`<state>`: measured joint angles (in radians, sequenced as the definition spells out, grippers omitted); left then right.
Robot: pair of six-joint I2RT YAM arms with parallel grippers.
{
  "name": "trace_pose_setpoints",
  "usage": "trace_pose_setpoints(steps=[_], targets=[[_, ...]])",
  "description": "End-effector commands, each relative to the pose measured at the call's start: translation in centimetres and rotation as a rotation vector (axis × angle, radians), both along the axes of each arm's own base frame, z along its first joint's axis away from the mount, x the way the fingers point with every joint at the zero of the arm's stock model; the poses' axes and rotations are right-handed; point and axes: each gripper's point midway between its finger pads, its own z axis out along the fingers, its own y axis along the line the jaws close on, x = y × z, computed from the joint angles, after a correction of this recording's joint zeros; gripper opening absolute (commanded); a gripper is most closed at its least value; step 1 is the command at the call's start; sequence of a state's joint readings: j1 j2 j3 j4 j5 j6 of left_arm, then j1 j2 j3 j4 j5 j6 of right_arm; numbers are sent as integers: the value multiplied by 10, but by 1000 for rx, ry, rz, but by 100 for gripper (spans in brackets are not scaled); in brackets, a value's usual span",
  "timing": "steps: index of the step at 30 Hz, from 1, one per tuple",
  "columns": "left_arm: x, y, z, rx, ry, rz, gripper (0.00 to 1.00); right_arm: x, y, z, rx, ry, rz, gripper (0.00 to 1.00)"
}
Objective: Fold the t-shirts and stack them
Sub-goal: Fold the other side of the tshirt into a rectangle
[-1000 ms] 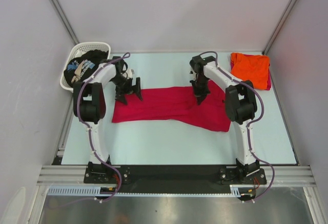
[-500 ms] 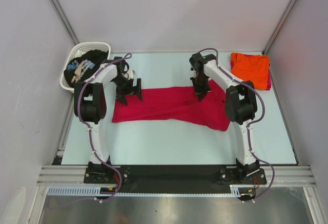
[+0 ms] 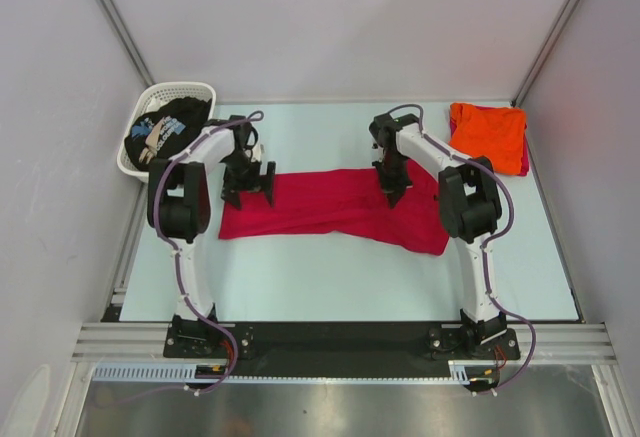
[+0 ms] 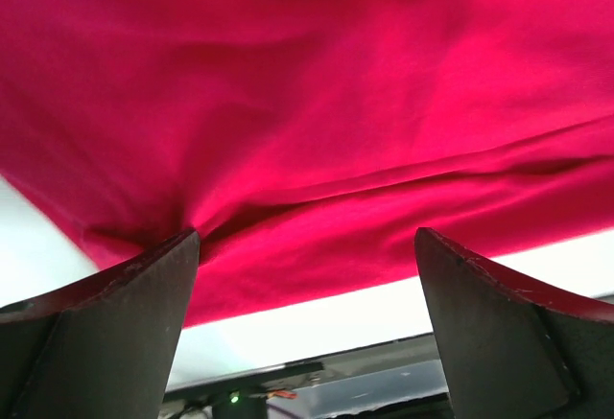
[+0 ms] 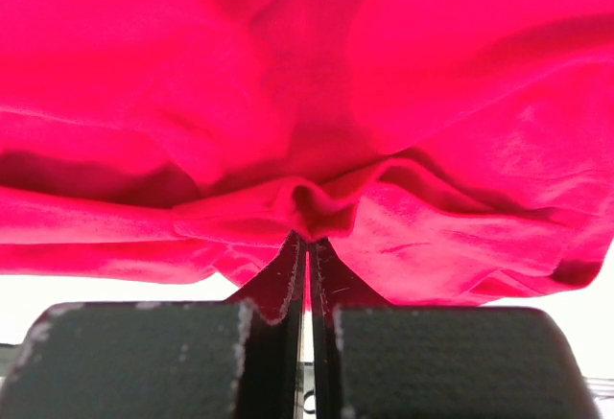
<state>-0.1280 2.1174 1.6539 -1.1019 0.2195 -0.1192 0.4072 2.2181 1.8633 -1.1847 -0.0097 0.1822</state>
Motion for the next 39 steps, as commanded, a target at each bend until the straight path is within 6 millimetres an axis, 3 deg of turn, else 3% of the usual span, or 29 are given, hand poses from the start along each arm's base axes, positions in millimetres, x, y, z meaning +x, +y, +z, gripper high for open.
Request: trace_pose_setpoints(steps=[1,8,11,16,19,25,27,32,39], targets=[[-4,12,26,143,-84,-58,100,-6,6,9,26,-8,12,0],[-10,23,30,203,-95,-52,98,-8,6,7,26,0,20,0],[-14,22,24,195,-77,-56,86,-8,6,7,27,1,23,0],[-16,22,15,192,-57,-59,88,-8,5,7,27,1,24,0],[-14,20,10,193,-47,-65,94,-8,6,7,30,2,24,0],[8,12,24,178,-118,-81,98,-12,7,6,40,14,28,0],[17,14,29,200,-141,-81,99,-14,7,4,34,19,28,0],[22,33,20,321,-108,-55,100,-22,6,-3,33,50,26,0],[29,43,5,274,-74,40,100,-29,2,-8,16,69,28,0]])
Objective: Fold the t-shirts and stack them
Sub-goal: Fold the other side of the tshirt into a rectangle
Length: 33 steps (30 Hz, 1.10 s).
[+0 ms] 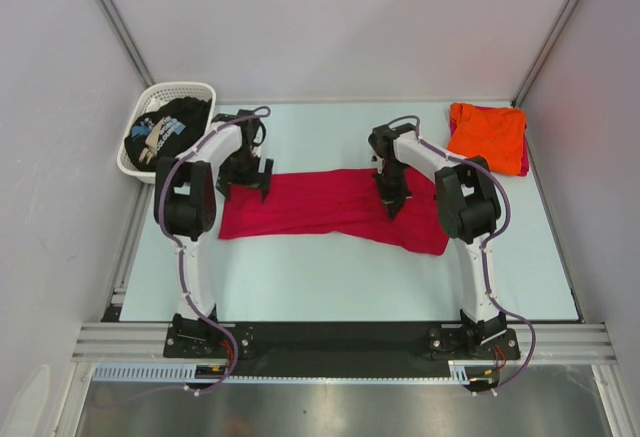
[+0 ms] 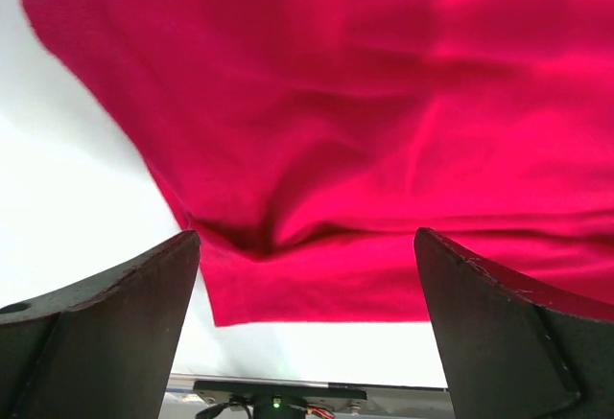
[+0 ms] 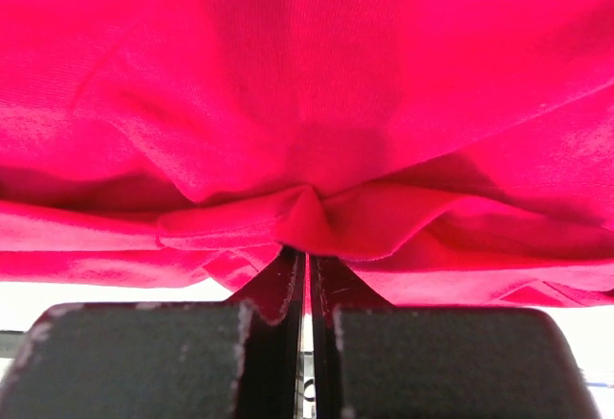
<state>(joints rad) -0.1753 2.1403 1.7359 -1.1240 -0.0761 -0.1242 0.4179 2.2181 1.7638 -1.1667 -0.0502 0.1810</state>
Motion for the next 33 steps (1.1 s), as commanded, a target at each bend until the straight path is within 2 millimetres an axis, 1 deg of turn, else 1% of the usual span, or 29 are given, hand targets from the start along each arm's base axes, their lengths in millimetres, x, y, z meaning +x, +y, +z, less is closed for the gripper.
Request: trace_pose_setpoints(steps=[1,4,6,10,11,12,13,15,16,18,20,21,22,25,26,28,30,32,33], targets=[[10,13,0,-29,-13,91,100,-2,1,12,12,-20,18,0],[16,21,-1,-60,-21,132,100,-3,2,11,15,-17,21,0],[23,25,1,-99,-40,157,100,-4,2,10,17,-13,23,0],[38,31,10,-184,-89,218,100,-4,2,10,17,-10,25,0],[42,29,12,-206,-102,221,100,-5,2,9,18,-6,28,0],[49,36,14,-231,-126,252,100,-5,2,8,17,-4,26,0],[52,31,15,-283,-130,258,100,-6,2,7,17,0,26,0],[58,29,14,-341,-138,280,100,-7,1,7,15,4,29,0],[59,27,7,-360,-119,284,100,-7,1,6,14,7,31,0],[66,26,6,-381,-132,284,99,-7,1,7,13,6,31,0],[69,20,5,-426,-134,287,97,-8,1,6,12,11,32,0],[74,20,6,-448,-148,303,96,-9,0,5,8,12,35,0],[76,18,5,-465,-153,306,91,-9,0,5,8,14,34,0],[82,22,-1,-450,-146,318,82,-10,-1,5,4,18,34,0],[86,24,-2,-445,-147,318,82,-10,-1,5,4,18,31,0],[85,29,-4,-407,-136,314,79,-10,-2,4,2,18,31,0],[87,37,0,-369,-149,312,79,-10,-2,4,2,20,29,0],[89,39,6,-350,-165,312,84,-10,-1,4,4,21,28,0],[91,41,14,-348,-185,312,86,-10,-1,3,6,25,26,0]])
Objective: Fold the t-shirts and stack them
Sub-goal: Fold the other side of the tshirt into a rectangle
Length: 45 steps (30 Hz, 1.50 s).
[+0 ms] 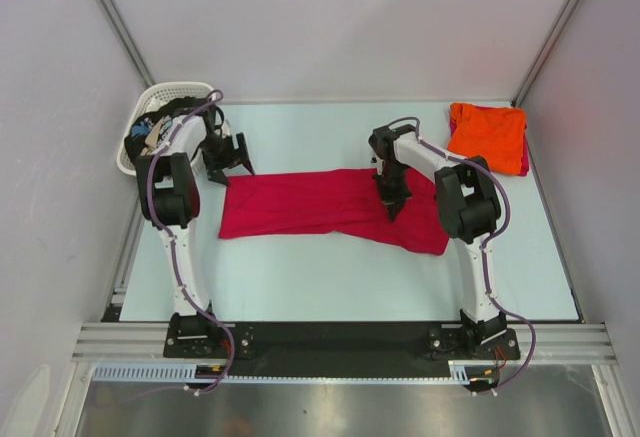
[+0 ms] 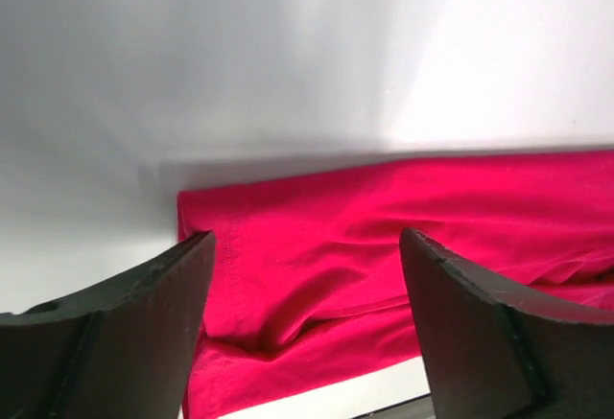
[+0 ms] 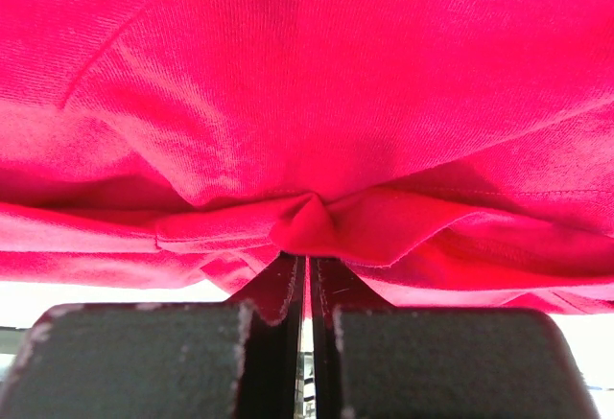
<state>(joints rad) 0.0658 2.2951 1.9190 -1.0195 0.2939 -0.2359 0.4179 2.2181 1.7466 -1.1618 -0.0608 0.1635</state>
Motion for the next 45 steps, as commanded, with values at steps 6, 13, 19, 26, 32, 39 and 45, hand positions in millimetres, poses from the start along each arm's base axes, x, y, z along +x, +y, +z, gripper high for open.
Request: trace_pose_setpoints(steps=[6,13,19,26,32,39,45], targets=[[15,20,32,84,-95,26,87,-6,3,4,8,17,5,0],[11,19,11,71,-43,23,59,-6,4,1,7,24,8,0],[9,34,18,156,-38,28,85,-7,3,1,8,28,5,0],[7,30,21,136,-45,15,67,-7,6,-3,15,36,6,0],[6,21,8,84,-23,21,0,-7,5,-3,12,36,11,0],[15,33,25,156,-71,33,0,-9,7,-3,16,40,8,0],[20,45,29,218,-68,79,0,-7,6,-3,11,36,8,0]])
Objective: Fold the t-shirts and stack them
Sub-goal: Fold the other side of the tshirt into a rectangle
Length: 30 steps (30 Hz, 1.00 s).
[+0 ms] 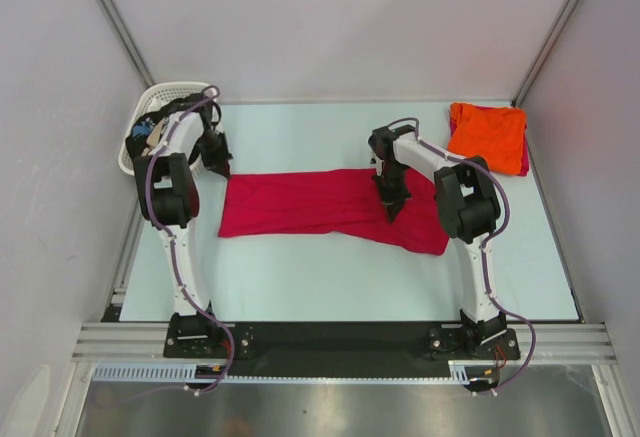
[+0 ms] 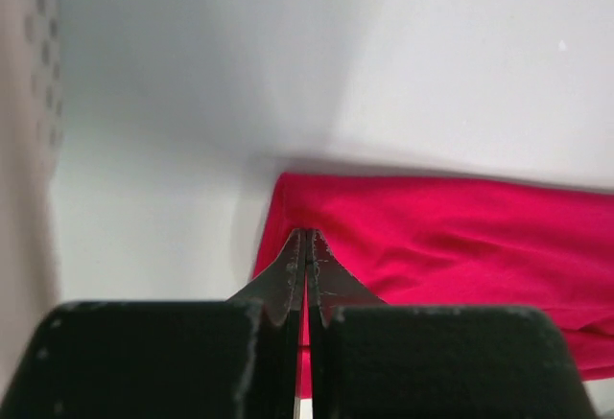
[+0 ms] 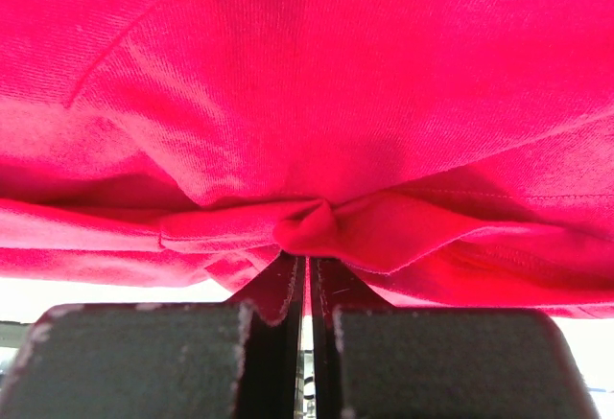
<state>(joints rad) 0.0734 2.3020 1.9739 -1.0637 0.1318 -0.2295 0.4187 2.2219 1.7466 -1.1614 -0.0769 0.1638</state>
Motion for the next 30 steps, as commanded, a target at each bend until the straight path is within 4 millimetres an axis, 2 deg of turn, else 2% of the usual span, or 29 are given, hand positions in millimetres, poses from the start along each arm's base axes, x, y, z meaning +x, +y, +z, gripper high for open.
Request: trace_pose_setpoints(steps=[1,8,13,18,22,27,30], targets=[[18,14,26,62,-82,52,0,-6,3,-2,-4,27,10,0],[29,9,20,26,-90,68,0,-8,0,0,-19,27,14,0],[45,9,32,23,-149,78,0,-10,-4,1,-28,28,13,0],[41,9,19,26,-116,72,0,-12,-5,1,-32,29,14,0],[48,11,12,8,-124,67,0,-13,-6,2,-35,29,17,0],[48,11,-2,8,-101,44,0,-15,-9,3,-38,33,17,0],[56,12,9,2,-142,48,0,-16,-10,4,-40,32,19,0]])
